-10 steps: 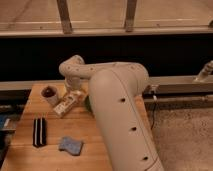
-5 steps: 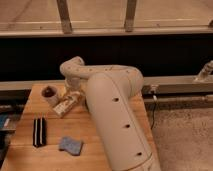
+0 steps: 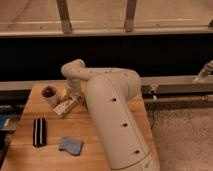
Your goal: Stand the bottle upright
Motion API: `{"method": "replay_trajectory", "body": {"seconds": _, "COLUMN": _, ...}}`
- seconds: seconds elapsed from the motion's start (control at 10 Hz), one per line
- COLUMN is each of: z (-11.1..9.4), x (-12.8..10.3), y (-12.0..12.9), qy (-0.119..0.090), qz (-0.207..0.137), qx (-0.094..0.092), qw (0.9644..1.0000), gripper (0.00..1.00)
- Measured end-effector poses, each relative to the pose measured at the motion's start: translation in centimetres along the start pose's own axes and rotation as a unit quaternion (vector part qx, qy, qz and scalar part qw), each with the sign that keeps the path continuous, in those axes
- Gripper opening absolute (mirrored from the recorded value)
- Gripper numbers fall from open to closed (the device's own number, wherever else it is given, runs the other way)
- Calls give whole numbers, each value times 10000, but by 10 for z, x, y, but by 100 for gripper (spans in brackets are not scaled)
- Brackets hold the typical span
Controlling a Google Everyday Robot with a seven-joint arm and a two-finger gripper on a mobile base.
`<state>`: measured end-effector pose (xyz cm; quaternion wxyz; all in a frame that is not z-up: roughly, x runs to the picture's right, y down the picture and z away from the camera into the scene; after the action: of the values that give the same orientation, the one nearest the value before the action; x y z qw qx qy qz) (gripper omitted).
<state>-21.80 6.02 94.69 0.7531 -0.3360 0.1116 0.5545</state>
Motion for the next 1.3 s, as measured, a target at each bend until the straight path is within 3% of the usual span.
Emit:
{"method": "replay_trajectory", "body": {"seconds": 0.5, "z": -3, "x": -25, "y": 47, "qy": -50, "qz": -547, "qx": -138, "qw": 9984, "gripper": 80}}
{"method": "replay_trajectory", "body": {"seconds": 0.7, "z": -5, "x": -23, "y": 55, "qy": -43, "qz": -733, "qx": -134, "qw": 9972, "gripper": 80}}
{"method": "replay_trajectory", "body": {"seconds": 0.9, "z": -6, "x": -15, "y": 49, "qy": -33, "qz": -751, "qx": -91, "qw": 9971, "gripper": 80}}
{"method": "replay_trajectory", "body": {"seconds": 1.3, "z": -15, "x": 0, "y": 1, "qy": -120, "qz": -290, "qx": -80, "qw": 9995, "gripper": 80}}
